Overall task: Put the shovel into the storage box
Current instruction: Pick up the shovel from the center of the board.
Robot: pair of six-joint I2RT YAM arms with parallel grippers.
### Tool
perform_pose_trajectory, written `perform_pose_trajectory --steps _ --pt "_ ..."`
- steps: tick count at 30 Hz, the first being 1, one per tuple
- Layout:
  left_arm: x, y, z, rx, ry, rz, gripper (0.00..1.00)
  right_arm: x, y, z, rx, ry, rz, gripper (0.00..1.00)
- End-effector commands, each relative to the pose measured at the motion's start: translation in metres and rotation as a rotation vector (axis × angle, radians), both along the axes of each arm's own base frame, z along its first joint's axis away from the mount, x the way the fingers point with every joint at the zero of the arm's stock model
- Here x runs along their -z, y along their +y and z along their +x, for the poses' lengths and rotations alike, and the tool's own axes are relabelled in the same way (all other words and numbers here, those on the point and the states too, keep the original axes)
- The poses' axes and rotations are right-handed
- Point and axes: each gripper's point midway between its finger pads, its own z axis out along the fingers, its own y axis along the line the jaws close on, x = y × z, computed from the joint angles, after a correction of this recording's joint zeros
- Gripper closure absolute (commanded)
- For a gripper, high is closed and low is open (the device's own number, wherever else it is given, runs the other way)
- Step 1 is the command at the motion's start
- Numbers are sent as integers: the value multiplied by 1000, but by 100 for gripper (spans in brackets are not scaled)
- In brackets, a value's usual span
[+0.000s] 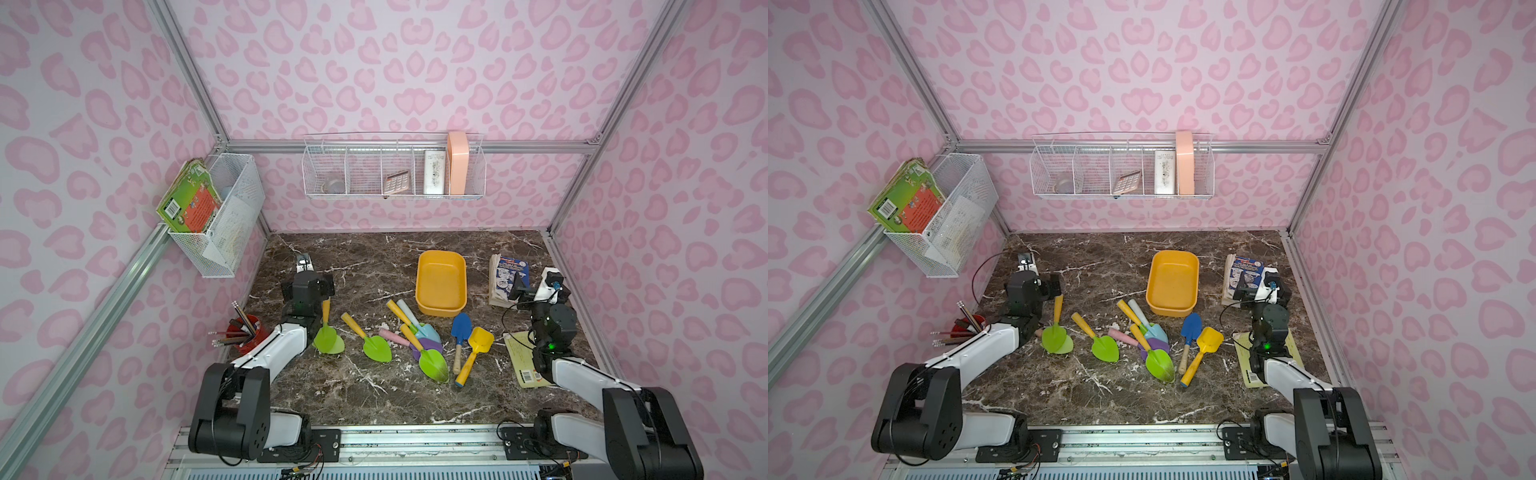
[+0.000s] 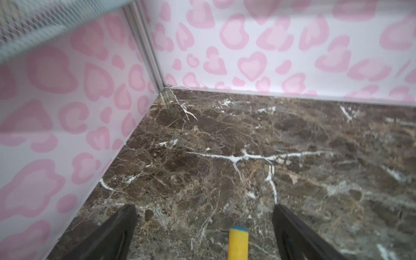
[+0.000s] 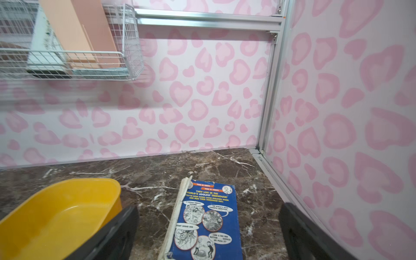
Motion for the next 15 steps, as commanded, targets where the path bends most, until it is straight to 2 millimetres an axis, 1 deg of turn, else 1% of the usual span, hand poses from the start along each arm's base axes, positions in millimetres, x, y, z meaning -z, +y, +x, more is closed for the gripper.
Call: perform_pose_trajectory --steps 1,2,3,4,5,6,8,9,11,13,15 --pt "18 -11 -23 -34 151 -238 1 2 15 -2 -94 51 140 0" --pt "17 -17 -27 -50 170 -328 1 1 12 -4 -78 62 216 0" --pt "20 -22 -31 -60 196 -406 1 8 4 -6 -35 97 321 0" --pt "20 -31 -32 -28 217 -449 1 17 -4 -8 12 135 434 0" --pt "23 -41 -34 2 251 -499 2 22 -7 -12 15 150 520 0" --pt "24 -54 -37 48 282 -548 8 22 -4 -15 -36 145 586 0" --pt "28 -73 -46 111 349 -609 15 17 7 -23 -149 120 665 0" --pt "28 -83 -52 138 376 -620 19 12 13 -27 -198 100 678 0" --pt "29 -95 -68 153 422 -589 19 3 32 -32 -313 105 636 0" --pt "30 -102 -85 152 456 -553 19 4 48 -29 -370 182 592 1" --pt "32 -108 -101 158 475 -548 19 5 66 -25 -410 249 528 9"
